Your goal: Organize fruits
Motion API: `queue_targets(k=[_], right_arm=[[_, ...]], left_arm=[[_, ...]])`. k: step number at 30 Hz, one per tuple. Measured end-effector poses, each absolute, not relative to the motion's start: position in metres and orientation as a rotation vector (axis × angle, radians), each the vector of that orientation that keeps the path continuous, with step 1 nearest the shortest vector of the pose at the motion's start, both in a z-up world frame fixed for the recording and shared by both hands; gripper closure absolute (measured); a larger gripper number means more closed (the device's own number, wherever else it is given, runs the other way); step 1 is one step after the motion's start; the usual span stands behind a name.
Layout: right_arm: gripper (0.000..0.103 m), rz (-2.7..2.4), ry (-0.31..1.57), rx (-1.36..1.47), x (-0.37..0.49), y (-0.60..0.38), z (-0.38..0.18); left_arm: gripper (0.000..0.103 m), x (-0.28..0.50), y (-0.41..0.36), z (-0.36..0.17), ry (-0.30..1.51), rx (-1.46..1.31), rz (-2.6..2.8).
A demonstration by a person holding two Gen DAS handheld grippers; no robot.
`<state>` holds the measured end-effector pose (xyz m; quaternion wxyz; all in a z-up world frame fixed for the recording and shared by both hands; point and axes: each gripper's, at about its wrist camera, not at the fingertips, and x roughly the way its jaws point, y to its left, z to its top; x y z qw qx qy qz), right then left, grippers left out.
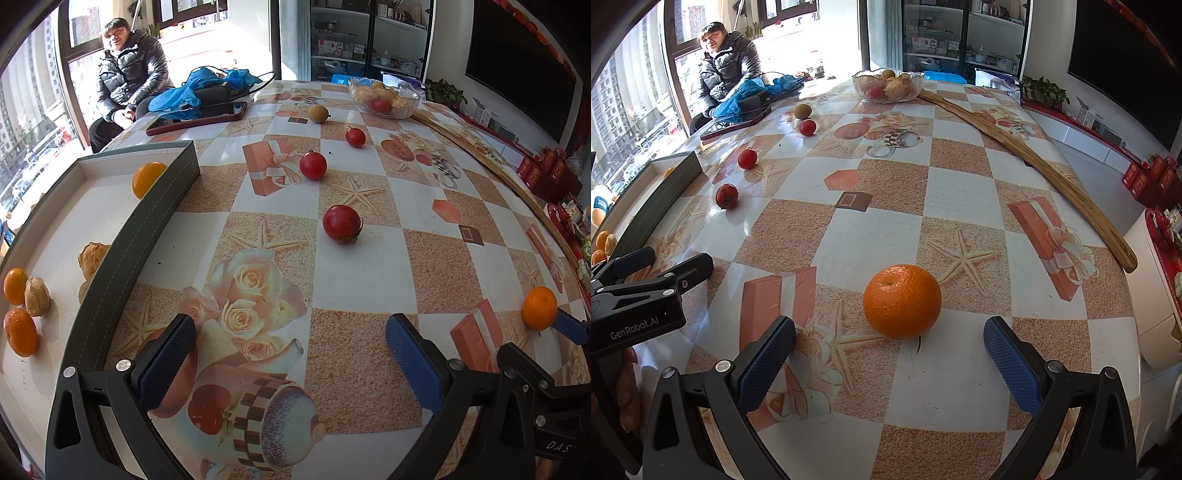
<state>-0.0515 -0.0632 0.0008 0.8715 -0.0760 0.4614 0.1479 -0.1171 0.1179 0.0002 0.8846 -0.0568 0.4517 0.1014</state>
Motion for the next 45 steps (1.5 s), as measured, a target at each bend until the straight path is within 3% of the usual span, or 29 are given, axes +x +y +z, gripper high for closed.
queue_targets(k=[18, 29, 32, 34, 38, 43, 45], right_arm=[[0.000, 0.320, 0.959, -0.132, -0.052, -0.067, 0.002], [0.000, 0.290, 0.945, -0.032, -0.050, -0.082, 0.005], [0.000, 0.288, 0.945, -0.032, -0.050, -0.082, 0.006], [0.000, 0.289, 0.943, -0.021, -0.050, -0.083, 0.006], [0.000, 0.289, 0.941, -0.011, -0.049, -0.086, 0.005], [0.000, 0.283, 0.945, -0.024, -0.049, -0.084, 0.005], [0.000, 0.276, 0.950, -0.038, -0.048, -0.083, 0.004]], left_arm=[[0.000, -0.126, 0.137, 0.008, 0.908, -0.222, 0.133], [0.009, -0.092, 0.126, 0.024, 0.993, -0.163, 0.119], [0.016, -0.070, 0.111, 0.023, 1.013, -0.100, 0.114], [0.028, -0.055, 0.104, 0.017, 1.036, -0.066, 0.120], [0.039, -0.039, 0.099, 0.013, 1.035, -0.063, 0.129], [0.078, -0.034, 0.091, 0.015, 1.028, -0.036, 0.100], [0.078, -0.037, 0.091, 0.014, 1.020, -0.033, 0.103]])
